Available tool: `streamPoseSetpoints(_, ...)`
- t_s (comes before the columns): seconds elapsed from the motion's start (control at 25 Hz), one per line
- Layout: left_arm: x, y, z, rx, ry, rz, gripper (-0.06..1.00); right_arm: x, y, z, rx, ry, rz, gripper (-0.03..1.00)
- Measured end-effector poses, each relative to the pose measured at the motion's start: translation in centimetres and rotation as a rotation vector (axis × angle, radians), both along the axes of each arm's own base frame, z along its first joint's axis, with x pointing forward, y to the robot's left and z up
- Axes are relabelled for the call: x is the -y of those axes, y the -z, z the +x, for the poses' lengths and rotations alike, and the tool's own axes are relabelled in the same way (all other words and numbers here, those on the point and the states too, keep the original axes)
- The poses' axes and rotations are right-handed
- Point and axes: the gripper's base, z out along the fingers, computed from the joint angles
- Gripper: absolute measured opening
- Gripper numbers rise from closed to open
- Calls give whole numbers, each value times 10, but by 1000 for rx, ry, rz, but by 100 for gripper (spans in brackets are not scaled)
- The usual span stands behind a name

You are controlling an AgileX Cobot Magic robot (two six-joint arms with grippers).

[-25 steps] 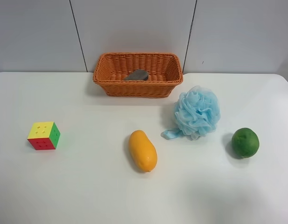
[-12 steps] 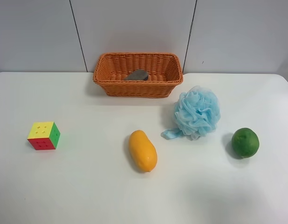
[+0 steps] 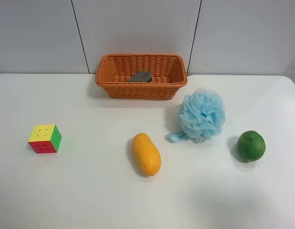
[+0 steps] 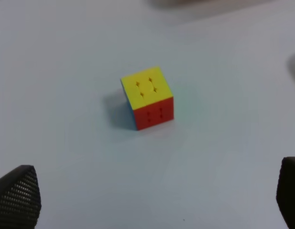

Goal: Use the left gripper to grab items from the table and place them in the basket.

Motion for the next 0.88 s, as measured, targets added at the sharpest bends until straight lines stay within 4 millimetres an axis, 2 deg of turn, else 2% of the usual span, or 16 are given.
streamPoseSetpoints(0.88,1,0,-4,26,-10,5,99,0,0,0,0,0,0,99)
